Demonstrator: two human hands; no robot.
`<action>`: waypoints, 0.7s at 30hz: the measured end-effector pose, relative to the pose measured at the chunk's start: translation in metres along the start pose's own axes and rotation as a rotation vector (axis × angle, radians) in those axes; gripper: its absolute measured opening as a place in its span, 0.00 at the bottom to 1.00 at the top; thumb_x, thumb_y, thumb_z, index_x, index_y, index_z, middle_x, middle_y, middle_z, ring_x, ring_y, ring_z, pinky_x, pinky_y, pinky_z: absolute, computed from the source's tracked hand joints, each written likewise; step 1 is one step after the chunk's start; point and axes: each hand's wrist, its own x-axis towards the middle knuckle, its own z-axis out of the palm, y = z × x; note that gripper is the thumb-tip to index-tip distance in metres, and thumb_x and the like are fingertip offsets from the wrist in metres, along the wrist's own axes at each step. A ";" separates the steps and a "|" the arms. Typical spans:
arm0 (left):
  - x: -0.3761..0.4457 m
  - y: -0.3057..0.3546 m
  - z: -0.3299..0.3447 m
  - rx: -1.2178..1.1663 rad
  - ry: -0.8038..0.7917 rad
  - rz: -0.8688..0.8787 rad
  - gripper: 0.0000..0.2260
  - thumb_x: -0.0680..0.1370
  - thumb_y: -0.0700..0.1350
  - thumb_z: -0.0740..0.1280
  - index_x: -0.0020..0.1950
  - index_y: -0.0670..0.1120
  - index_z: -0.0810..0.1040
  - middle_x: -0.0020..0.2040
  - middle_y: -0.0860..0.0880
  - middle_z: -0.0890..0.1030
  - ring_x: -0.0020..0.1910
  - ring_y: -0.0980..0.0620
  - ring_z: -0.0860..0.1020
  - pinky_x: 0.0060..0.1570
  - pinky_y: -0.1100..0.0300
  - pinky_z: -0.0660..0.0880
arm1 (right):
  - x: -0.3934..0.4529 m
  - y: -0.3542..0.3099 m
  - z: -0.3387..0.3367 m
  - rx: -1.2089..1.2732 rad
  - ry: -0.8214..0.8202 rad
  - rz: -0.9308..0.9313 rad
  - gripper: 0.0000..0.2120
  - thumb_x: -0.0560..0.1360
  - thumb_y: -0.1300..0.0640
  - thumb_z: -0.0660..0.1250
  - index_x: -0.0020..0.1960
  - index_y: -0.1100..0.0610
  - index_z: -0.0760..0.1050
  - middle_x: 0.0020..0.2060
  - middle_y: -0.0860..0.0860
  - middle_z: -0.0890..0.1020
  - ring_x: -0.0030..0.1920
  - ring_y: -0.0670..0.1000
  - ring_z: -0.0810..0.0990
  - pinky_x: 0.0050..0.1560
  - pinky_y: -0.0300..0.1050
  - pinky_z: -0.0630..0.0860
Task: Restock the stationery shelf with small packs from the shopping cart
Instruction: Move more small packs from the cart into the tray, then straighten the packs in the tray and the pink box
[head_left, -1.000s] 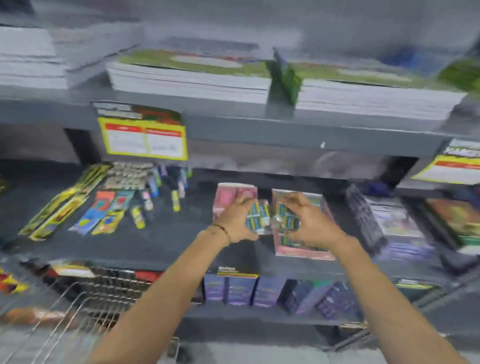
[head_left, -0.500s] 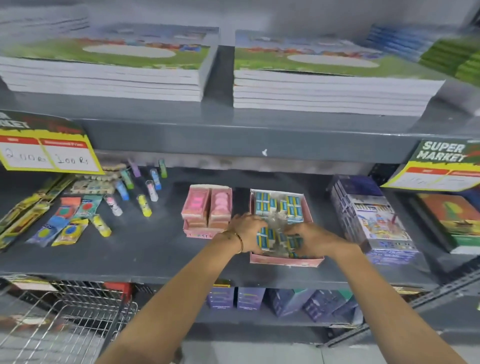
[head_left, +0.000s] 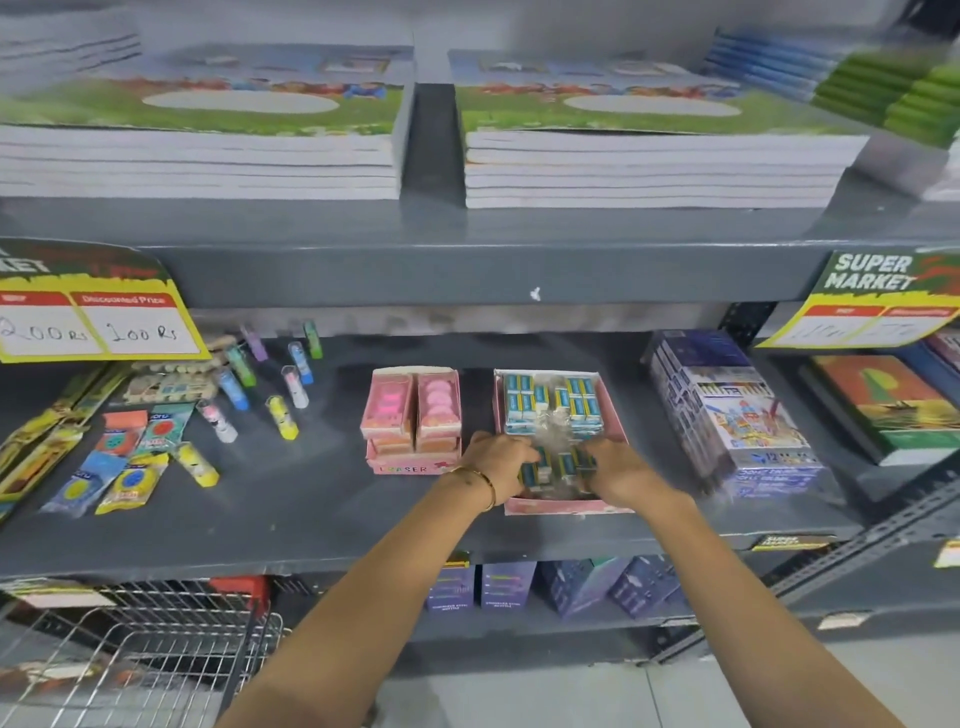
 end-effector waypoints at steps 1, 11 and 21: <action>0.000 0.001 0.000 0.005 0.000 0.002 0.20 0.76 0.37 0.66 0.67 0.49 0.73 0.66 0.48 0.77 0.63 0.45 0.75 0.68 0.49 0.66 | 0.000 -0.003 0.001 0.030 0.012 0.013 0.17 0.73 0.62 0.68 0.61 0.60 0.73 0.61 0.60 0.75 0.58 0.60 0.77 0.57 0.48 0.76; 0.003 0.004 0.008 -0.017 0.031 0.000 0.22 0.75 0.32 0.64 0.66 0.49 0.73 0.66 0.48 0.77 0.63 0.45 0.74 0.67 0.49 0.65 | 0.000 -0.007 0.010 0.274 0.122 0.109 0.19 0.69 0.69 0.69 0.59 0.59 0.75 0.62 0.58 0.75 0.58 0.59 0.77 0.59 0.50 0.77; -0.037 -0.025 -0.015 -0.603 0.630 -0.269 0.17 0.76 0.34 0.66 0.64 0.42 0.75 0.67 0.44 0.75 0.66 0.45 0.74 0.70 0.54 0.67 | -0.001 -0.073 -0.002 0.094 0.403 -0.117 0.18 0.74 0.65 0.65 0.63 0.57 0.72 0.62 0.57 0.77 0.58 0.60 0.78 0.58 0.51 0.75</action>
